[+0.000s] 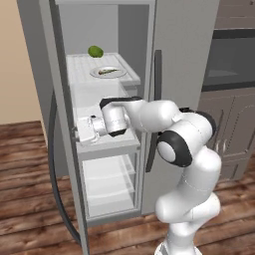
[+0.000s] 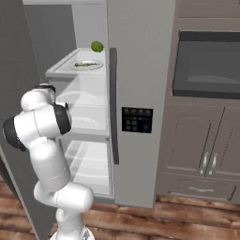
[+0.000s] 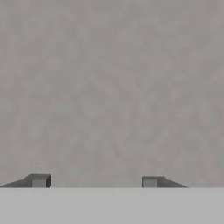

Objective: Retrieve the fish from the fridge and place it on the saucepan with marinade on the stove.

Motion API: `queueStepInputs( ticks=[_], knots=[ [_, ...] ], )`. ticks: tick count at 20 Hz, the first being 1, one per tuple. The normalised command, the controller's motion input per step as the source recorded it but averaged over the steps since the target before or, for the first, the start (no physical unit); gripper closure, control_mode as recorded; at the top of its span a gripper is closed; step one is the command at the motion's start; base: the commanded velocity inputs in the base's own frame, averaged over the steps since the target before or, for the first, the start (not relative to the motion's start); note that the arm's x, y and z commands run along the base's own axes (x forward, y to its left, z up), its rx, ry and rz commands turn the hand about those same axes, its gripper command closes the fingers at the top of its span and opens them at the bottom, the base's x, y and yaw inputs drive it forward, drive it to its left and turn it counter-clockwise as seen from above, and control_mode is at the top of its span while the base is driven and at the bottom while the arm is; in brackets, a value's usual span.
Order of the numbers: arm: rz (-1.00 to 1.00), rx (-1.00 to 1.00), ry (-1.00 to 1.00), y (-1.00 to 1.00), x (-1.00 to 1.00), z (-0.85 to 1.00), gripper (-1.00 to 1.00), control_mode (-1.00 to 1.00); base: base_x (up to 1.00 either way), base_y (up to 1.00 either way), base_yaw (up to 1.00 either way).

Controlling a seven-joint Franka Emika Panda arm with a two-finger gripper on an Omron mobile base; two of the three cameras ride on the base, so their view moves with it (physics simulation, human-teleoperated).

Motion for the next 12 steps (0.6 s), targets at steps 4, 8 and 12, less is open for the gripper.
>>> queueStepInputs(
  ticks=[4, 8, 12],
  knots=[
    [-0.02, 0.13, -0.08, -0.27, -0.02, 0.00, -1.00, -1.00, 0.00, 0.00, 0.00],
    [-0.17, 0.00, -0.01, -0.62, -0.27, 0.09, -1.00, -1.00, 0.00, 0.00, 0.00],
    [-0.27, 0.00, 0.00, -0.58, -0.63, 0.06, -1.00, -1.00, 0.00, 0.00, 0.00]
  ],
)
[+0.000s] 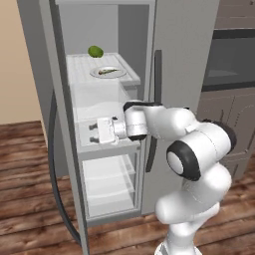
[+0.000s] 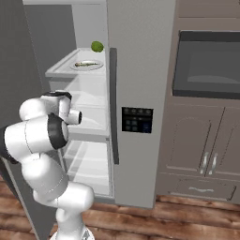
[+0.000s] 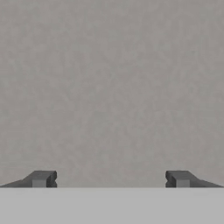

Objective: Retrieve the fish from the fridge and place it on the saucepan with marinade on the stove.

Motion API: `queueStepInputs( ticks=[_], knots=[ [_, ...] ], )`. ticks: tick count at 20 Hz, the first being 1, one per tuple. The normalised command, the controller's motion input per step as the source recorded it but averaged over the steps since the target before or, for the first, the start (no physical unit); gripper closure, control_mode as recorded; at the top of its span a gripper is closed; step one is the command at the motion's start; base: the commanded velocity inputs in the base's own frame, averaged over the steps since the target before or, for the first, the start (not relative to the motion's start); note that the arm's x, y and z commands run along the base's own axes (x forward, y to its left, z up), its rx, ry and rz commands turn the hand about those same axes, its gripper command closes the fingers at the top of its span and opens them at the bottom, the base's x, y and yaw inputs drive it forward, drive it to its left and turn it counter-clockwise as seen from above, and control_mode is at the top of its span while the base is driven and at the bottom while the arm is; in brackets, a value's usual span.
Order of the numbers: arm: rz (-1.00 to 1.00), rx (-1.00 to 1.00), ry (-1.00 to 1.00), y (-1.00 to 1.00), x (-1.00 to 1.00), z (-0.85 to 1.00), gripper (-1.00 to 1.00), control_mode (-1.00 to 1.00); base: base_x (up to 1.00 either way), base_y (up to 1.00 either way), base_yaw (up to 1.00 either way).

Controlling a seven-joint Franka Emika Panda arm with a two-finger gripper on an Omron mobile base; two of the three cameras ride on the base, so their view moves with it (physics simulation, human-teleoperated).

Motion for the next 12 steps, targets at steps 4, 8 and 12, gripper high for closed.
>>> queueStepInputs(
  ticks=[4, 8, 12],
  knots=[
    [-0.26, -0.05, 0.01, -0.42, -0.47, 0.14, -1.00, -1.00, 0.00, 0.00, 0.00],
    [-0.27, -0.07, 0.06, -0.46, -0.38, 0.25, -1.00, -1.00, 0.00, 0.00, 0.00],
    [-0.25, -0.08, 0.13, -0.49, -0.26, 0.26, -1.00, -1.00, 0.00, 0.00, 0.00]
  ],
)
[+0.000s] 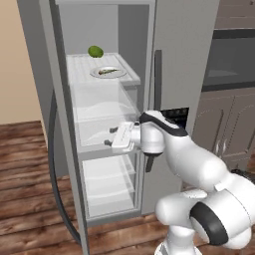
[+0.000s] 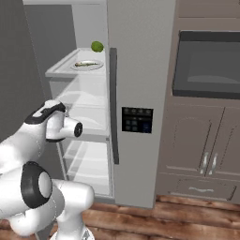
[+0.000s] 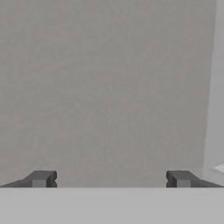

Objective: Retrieve the fish from the fridge and place it on the saucepan with marinade on the stove.

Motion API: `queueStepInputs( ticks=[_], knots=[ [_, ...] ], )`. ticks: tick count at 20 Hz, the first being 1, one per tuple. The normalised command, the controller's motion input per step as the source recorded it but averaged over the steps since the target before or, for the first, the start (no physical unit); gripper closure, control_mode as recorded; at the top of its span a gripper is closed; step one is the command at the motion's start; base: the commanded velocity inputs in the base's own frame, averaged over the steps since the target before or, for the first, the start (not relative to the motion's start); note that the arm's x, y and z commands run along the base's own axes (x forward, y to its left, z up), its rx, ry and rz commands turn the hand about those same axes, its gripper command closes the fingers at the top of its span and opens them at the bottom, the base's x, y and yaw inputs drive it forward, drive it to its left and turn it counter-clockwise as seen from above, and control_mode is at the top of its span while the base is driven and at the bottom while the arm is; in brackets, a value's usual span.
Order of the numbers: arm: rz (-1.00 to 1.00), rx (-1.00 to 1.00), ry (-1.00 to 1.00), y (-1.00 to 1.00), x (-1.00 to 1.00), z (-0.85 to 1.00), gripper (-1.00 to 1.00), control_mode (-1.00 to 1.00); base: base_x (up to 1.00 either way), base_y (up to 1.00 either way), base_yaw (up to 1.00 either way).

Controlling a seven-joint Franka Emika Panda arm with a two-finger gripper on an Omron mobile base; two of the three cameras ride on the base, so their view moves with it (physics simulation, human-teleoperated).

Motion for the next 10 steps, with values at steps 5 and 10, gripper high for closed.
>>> queueStepInputs(
  ticks=[5, 10],
  knots=[
    [-0.27, -0.14, 0.18, -0.32, -0.12, 0.28, -1.00, -1.00, 0.00, 0.00, 0.00],
    [-0.31, -0.13, 0.26, -0.10, -0.06, 0.38, -1.00, -1.00, 0.00, 0.00, 0.00]
  ],
)
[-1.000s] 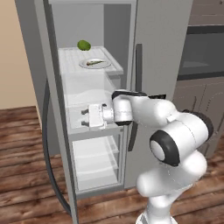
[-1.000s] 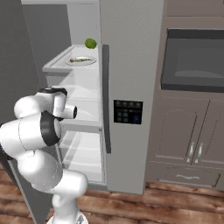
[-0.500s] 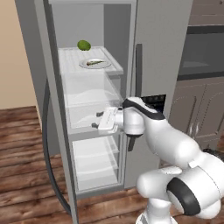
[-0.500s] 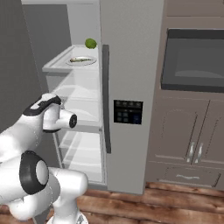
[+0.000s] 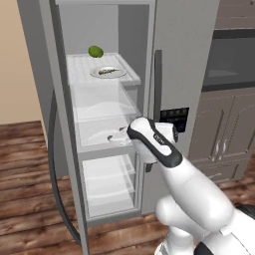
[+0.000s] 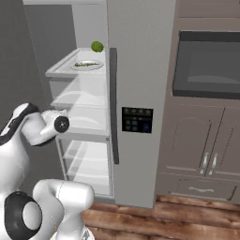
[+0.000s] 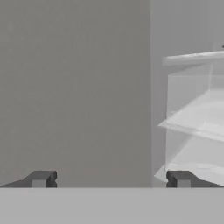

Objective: Retrieve the fish from the fridge and place it on the saucepan with marinade on the stove.

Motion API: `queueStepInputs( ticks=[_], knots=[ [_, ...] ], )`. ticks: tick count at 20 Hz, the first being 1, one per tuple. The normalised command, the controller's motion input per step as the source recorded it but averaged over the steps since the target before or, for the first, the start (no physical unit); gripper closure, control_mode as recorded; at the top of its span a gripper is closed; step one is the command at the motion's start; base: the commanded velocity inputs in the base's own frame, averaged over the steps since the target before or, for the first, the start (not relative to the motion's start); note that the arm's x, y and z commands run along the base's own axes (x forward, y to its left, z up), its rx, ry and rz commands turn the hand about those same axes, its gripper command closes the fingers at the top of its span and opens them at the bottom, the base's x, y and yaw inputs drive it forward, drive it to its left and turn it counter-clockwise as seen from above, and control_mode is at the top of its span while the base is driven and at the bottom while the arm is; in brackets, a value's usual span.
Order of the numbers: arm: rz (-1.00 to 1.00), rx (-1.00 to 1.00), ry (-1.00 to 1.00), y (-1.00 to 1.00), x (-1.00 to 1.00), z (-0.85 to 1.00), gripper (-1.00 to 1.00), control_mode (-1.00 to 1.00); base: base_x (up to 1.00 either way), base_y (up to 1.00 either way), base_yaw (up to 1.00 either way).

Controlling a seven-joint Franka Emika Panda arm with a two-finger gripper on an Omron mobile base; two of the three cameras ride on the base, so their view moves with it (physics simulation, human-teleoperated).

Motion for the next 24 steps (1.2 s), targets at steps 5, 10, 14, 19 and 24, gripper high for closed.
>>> queueStepInputs(
  ticks=[5, 10, 14, 19, 24],
  knots=[
    [-0.33, -0.11, 0.23, -0.19, 0.00, 0.35, -1.00, -1.00, 0.00, 0.00, 0.00],
    [-0.24, -0.12, 0.17, -0.48, -0.03, 0.22, -1.00, -1.00, 0.00, 0.00, 0.00],
    [-0.19, -0.11, 0.17, -0.59, -0.01, 0.28, -1.00, -1.00, 0.00, 0.00, 0.00],
    [-0.16, -0.04, 0.19, -0.47, -0.24, 0.29, -1.00, -1.00, 0.00, 0.00, 0.00],
    [0.01, 0.00, 0.01, -0.06, -0.62, 0.07, -1.00, -1.00, 0.00, 0.00, 0.00]
  ],
)
